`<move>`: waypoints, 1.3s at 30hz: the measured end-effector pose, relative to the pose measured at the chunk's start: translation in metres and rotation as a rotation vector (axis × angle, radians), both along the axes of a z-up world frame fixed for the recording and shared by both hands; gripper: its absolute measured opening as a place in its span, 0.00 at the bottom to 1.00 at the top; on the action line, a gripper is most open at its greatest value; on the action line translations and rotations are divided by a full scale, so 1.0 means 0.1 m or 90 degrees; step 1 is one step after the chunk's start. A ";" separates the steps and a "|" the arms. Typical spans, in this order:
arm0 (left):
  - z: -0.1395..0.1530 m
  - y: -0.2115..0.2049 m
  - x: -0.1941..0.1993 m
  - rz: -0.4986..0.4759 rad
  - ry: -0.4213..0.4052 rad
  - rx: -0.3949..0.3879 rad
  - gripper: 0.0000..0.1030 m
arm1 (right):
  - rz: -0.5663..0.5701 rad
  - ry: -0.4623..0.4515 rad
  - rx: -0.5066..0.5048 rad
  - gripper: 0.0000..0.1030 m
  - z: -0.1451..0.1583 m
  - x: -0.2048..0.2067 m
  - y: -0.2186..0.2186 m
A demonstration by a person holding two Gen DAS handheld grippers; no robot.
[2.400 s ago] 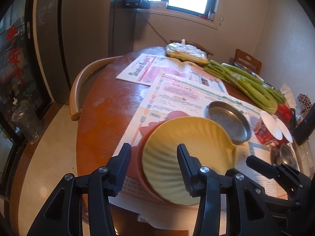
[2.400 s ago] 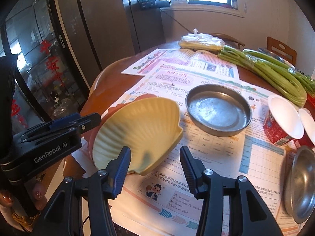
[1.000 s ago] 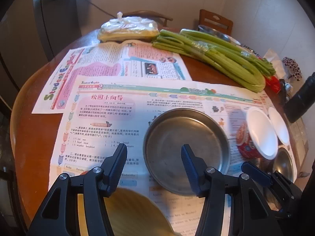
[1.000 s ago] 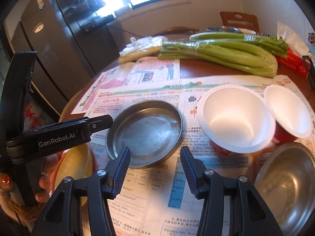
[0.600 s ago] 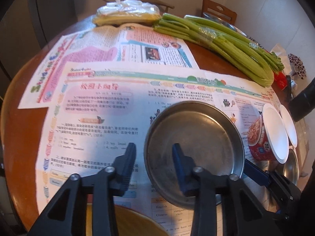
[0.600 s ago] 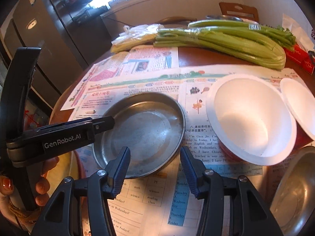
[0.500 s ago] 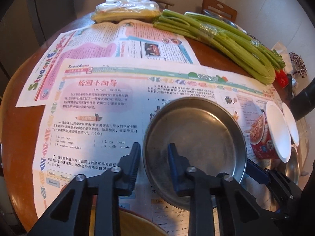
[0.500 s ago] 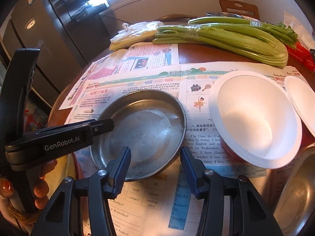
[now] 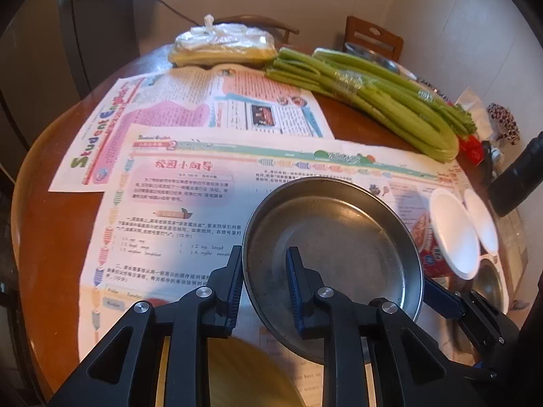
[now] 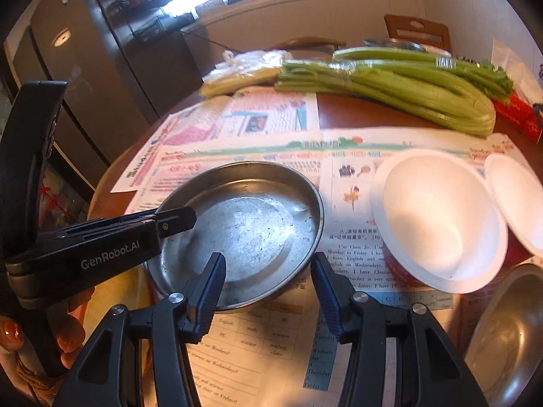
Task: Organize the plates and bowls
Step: 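Grasp the rim of the shallow metal tray with the left tool, then carry the metal tray onto the yellow plate and lower it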
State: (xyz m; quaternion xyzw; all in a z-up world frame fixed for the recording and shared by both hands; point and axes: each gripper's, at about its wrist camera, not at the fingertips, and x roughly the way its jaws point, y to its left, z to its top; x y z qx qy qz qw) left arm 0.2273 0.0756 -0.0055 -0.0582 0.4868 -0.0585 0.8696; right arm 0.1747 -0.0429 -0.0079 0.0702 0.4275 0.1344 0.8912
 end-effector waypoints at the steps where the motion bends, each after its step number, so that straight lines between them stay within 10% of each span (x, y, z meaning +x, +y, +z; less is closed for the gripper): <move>1: 0.04 0.02 -0.04 0.001 -0.007 -0.002 0.24 | 0.003 -0.006 0.003 0.51 0.04 -0.03 0.00; 20: 0.79 0.62 -1.13 0.101 -0.138 0.032 0.25 | 0.126 -0.116 0.016 0.51 0.69 -0.68 0.59; 39: 0.29 1.00 -1.63 0.174 -0.094 0.010 0.27 | 0.237 -0.104 -0.064 0.51 0.43 -0.91 1.13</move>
